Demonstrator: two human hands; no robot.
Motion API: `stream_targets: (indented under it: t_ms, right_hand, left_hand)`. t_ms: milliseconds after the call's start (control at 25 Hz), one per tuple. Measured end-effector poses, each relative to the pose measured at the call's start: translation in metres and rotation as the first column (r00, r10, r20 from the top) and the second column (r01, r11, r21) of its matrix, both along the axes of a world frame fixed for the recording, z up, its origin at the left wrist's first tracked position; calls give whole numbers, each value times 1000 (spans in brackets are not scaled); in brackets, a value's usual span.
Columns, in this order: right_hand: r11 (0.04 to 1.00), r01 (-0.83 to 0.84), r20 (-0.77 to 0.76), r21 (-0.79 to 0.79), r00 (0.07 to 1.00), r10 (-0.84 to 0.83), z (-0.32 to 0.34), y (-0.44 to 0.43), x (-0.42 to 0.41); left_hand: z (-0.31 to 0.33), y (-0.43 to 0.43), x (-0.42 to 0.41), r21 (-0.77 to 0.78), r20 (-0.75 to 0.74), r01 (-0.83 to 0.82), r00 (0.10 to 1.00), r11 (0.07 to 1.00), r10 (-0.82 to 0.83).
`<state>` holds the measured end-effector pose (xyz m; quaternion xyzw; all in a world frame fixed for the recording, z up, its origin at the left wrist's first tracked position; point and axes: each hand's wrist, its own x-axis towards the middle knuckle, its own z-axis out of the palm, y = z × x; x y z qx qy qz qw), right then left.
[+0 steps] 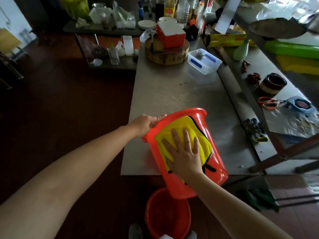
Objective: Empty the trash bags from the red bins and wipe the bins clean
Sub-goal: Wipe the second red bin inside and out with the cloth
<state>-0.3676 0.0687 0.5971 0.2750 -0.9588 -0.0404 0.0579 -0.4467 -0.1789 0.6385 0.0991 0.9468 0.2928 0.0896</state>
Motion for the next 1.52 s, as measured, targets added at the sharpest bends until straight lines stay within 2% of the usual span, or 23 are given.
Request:
stream_targets:
  t_ms: [440,600,920,1120,1280,1440,1520]
  right_hand:
    - [995,-75,-35,-60,997,73,-34,79,84]
    - [998,-24,18,-59,1000,25,-23,61,65]
    - [991,86,146,-99,987,-71,20,-11,-46]
    - [992,59,118,-115,992,-45,15,9,-23]
    - [983,81,67,-164,995,-71,-5,55,30]
    - [981,91,50,-173,995,-83,-19,90,70]
    - [980,101,60,-173,994,-92,-20,97,75]
  left_hand:
    - [5,11,11,-65,-70,-6,998,998,1]
    - [4,16,17,-68,-94,-22,995,997,16]
    - [0,7,29,-28,-72,-62,996,998,60]
    - [-9,2,36,145,-21,-135,990,980,140]
    - [-14,-1,41,59,-103,-96,989,994,102]
    - [-11,2,42,-28,-113,-83,990,996,80]
    - [-6,8,39,-88,-199,-57,979,995,38]
